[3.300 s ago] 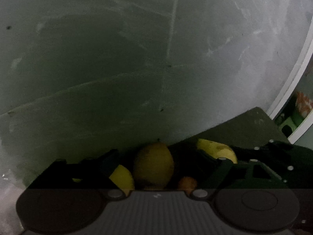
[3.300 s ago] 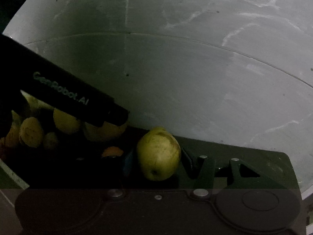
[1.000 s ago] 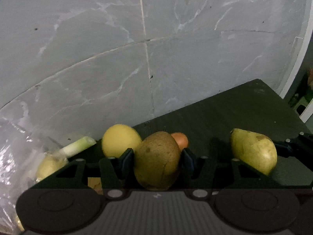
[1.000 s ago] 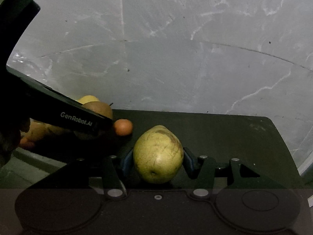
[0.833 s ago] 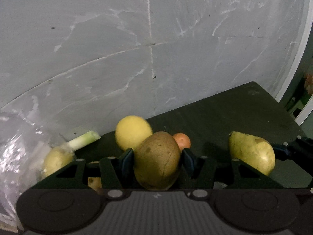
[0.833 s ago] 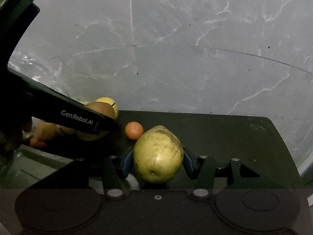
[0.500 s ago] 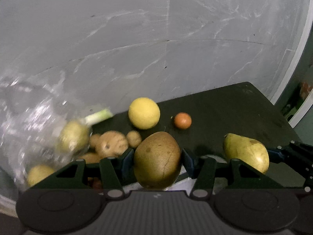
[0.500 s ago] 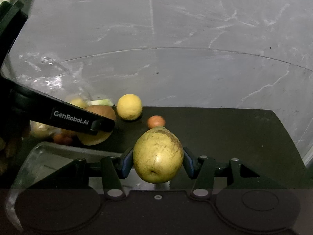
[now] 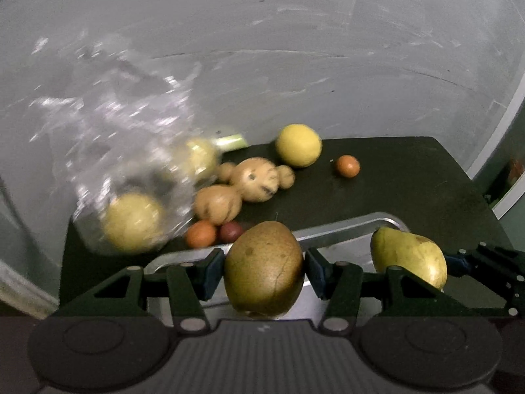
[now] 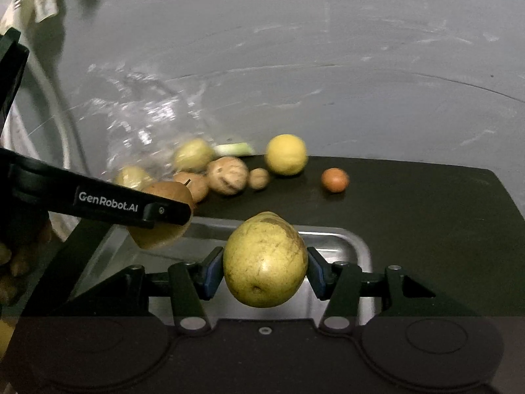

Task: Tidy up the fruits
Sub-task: 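Carry the brown pear in the left tool and green pear in the right tool over the tray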

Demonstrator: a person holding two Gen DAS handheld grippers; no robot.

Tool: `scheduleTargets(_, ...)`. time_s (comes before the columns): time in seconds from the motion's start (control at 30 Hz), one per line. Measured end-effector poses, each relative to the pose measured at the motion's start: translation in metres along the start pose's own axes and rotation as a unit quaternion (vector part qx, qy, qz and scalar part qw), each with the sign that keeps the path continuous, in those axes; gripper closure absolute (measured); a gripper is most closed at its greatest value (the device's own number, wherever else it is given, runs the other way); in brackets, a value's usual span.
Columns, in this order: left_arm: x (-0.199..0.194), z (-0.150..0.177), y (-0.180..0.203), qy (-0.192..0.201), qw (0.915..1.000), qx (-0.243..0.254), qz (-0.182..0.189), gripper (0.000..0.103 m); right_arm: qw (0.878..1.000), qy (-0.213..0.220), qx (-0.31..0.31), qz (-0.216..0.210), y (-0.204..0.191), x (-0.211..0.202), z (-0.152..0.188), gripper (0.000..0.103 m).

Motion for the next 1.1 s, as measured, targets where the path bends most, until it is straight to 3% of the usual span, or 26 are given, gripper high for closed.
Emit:
scheduleTargets(0.43, -0.022, 0.043, -0.045, -0.017, 0.9998, -0.011, 0.007, 0.045, 0.994, -0.046, -0.067, -0.077, -0.059, 0.016, 0.024, 0.049)
scheduleTargets(1.1, -0.028, 0.075, -0.067, -0.028, 0.9993, -0.021, 0.014, 0.045, 0.980, -0.108, -0.112, -0.121, -0.108, 0.035, 0.047, 0.049)
Point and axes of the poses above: each gripper's, at about its wrist camera, not at the fingertips, and x roughly the way its jaws point, y to its right, z to its underside, the point moved 1 cm from there along x, roughly the way its jaws point, and after that the axes turned 9 degrees about -z, right-handed, at the moved point
